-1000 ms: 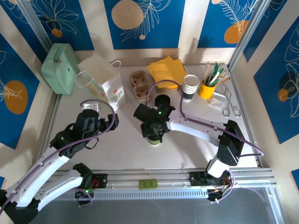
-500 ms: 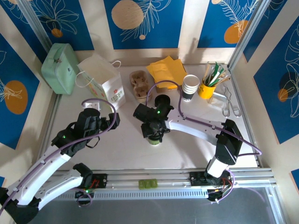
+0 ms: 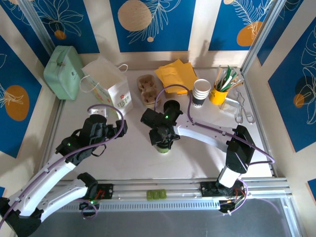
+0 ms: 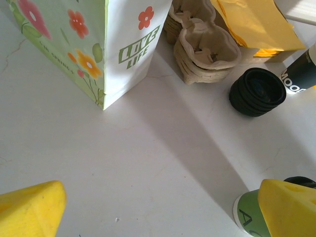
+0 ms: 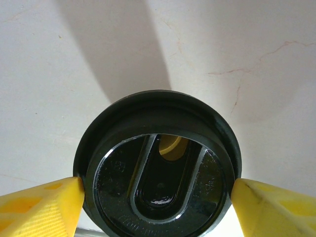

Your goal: Pack the takeout coffee

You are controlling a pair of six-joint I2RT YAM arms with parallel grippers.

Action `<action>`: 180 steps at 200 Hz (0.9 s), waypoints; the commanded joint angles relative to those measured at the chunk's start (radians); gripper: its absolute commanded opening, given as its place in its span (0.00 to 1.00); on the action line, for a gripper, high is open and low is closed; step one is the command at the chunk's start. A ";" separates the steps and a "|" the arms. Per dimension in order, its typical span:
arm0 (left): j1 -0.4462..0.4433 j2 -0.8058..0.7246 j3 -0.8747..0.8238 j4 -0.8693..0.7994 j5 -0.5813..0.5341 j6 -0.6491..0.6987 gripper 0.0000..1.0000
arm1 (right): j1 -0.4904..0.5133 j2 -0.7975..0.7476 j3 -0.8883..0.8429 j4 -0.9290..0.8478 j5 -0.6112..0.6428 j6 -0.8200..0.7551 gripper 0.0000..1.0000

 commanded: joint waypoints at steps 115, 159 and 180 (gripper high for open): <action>0.014 -0.018 -0.018 0.001 0.010 -0.011 0.99 | 0.010 0.021 0.057 -0.031 -0.018 -0.012 0.81; 0.015 -0.025 -0.022 -0.002 0.010 -0.011 0.99 | 0.010 0.019 0.056 -0.043 0.001 -0.006 0.82; 0.015 -0.025 -0.023 -0.002 0.011 -0.011 0.99 | 0.008 0.016 0.046 -0.036 0.002 -0.005 0.83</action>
